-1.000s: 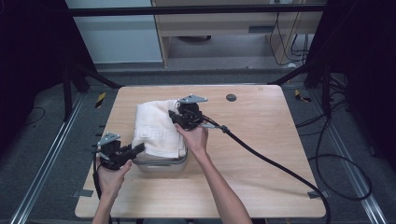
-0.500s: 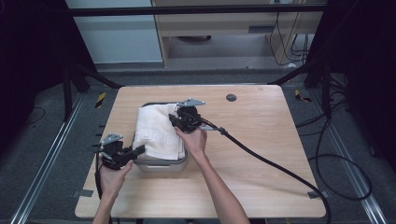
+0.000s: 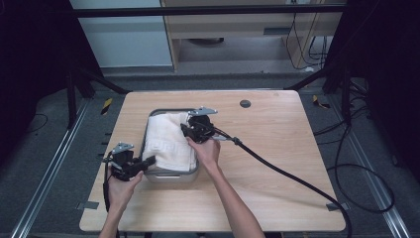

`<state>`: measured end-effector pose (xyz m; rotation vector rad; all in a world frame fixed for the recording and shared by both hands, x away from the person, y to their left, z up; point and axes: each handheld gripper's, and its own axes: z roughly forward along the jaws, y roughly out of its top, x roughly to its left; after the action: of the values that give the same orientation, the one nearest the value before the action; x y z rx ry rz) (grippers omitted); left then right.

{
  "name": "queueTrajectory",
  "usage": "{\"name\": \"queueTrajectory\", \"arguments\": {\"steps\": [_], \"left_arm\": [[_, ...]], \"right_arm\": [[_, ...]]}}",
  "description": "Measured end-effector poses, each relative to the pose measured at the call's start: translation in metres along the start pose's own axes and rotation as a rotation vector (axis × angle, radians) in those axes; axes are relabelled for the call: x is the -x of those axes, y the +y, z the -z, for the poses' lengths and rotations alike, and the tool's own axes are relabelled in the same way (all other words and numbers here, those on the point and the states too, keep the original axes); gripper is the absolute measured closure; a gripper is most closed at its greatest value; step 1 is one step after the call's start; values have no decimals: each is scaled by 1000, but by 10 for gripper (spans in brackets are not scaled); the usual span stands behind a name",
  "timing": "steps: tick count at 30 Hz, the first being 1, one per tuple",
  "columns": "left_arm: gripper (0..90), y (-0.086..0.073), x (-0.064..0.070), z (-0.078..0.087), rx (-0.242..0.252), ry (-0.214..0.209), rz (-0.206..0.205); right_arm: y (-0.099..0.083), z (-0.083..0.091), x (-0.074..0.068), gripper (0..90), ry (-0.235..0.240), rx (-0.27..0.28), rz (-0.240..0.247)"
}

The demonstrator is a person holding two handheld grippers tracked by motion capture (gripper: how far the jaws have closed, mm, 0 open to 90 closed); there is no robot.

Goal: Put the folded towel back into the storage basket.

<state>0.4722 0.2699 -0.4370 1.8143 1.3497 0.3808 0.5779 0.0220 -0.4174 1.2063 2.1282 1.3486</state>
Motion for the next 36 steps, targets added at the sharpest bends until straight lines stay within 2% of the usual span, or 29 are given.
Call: {"name": "queueTrajectory", "arguments": {"steps": [4, 11, 15, 18, 21, 29, 36], "left_arm": [[651, 0, 2, -1, -3, 9, -13], [578, 2, 7, -1, -5, 36, -55], [531, 4, 11, 5, 30, 73, -77], [529, 7, 12, 13, 71, 62, -75], [526, 10, 12, 21, 102, 53, -74], [501, 11, 7, 32, 161, 38, -62], [437, 11, 7, 38, 212, 16, -76]], "right_arm": [[-2, -1, 1, 636, -6, -3, 7], [-3, -2, 1, 611, -19, -17, 29], [-6, -4, 2, 587, -20, -31, 46], [-7, -5, 2, 558, -11, -34, 55], [-6, -3, 2, 550, -36, -13, 86], [4, 19, 6, 491, -43, 50, 113], [7, 44, 15, 360, -33, 80, 143]]}}
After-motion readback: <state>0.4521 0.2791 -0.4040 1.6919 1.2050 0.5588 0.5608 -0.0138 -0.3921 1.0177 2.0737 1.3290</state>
